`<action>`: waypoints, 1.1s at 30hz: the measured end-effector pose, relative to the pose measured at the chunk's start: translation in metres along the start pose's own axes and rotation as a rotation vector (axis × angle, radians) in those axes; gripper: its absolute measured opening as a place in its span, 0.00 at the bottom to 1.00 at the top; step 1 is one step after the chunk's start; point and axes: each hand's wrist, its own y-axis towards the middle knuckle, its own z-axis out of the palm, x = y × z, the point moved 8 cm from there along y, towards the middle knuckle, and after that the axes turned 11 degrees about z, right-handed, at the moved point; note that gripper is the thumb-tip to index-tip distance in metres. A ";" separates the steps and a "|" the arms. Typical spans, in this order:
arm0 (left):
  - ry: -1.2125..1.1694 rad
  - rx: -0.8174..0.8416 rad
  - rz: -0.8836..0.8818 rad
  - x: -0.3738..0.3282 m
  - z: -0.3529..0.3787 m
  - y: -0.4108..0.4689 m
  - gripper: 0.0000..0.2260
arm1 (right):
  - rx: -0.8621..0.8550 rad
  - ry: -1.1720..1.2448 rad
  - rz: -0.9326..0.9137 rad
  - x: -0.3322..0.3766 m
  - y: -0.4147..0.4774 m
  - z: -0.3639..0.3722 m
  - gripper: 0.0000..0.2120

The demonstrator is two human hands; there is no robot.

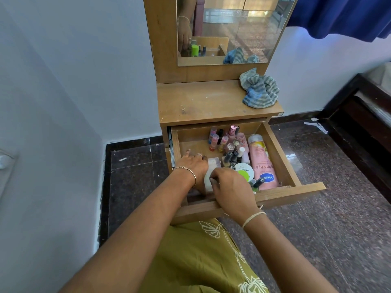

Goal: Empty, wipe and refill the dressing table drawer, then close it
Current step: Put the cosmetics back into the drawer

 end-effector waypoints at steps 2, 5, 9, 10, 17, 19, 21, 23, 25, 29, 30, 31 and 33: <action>0.018 -0.017 0.005 0.001 -0.005 -0.006 0.51 | -0.046 0.068 -0.005 -0.009 -0.005 -0.012 0.05; -0.042 -0.078 0.011 -0.001 -0.015 -0.021 0.46 | -0.111 0.142 -0.008 -0.029 -0.015 -0.030 0.00; -0.256 -0.306 0.052 -0.013 -0.042 -0.040 0.22 | -0.141 0.204 0.045 -0.063 -0.028 -0.044 0.02; -0.325 -0.355 0.066 -0.017 -0.050 -0.045 0.17 | -0.157 0.212 0.039 -0.069 -0.031 -0.048 0.03; -0.570 -0.243 0.185 -0.056 -0.052 -0.055 0.14 | -0.143 0.104 -0.166 -0.081 -0.055 -0.066 0.11; -0.530 -0.191 0.186 -0.059 -0.046 -0.057 0.19 | -0.181 0.027 -0.187 -0.084 -0.057 -0.067 0.10; -0.478 -0.174 0.183 -0.060 -0.043 -0.059 0.20 | -0.221 -0.013 -0.192 -0.087 -0.056 -0.069 0.10; -0.452 -0.189 0.181 -0.061 -0.043 -0.060 0.19 | -0.242 -0.036 -0.185 -0.090 -0.054 -0.070 0.10; -0.450 -0.212 0.169 -0.060 -0.044 -0.061 0.19 | -0.256 -0.058 -0.175 -0.092 -0.052 -0.068 0.10; -0.470 -0.244 0.113 -0.053 -0.047 -0.061 0.17 | -0.313 -0.069 -0.159 -0.092 -0.049 -0.066 0.08; -0.471 -0.258 0.095 -0.051 -0.049 -0.062 0.17 | -0.331 -0.071 -0.154 -0.091 -0.046 -0.066 0.08; -0.467 -0.275 0.080 -0.049 -0.051 -0.062 0.16 | -0.347 -0.076 -0.152 -0.090 -0.044 -0.066 0.08; -0.445 -0.314 0.052 -0.044 -0.055 -0.061 0.15 | -0.369 -0.079 -0.150 -0.087 -0.036 -0.066 0.07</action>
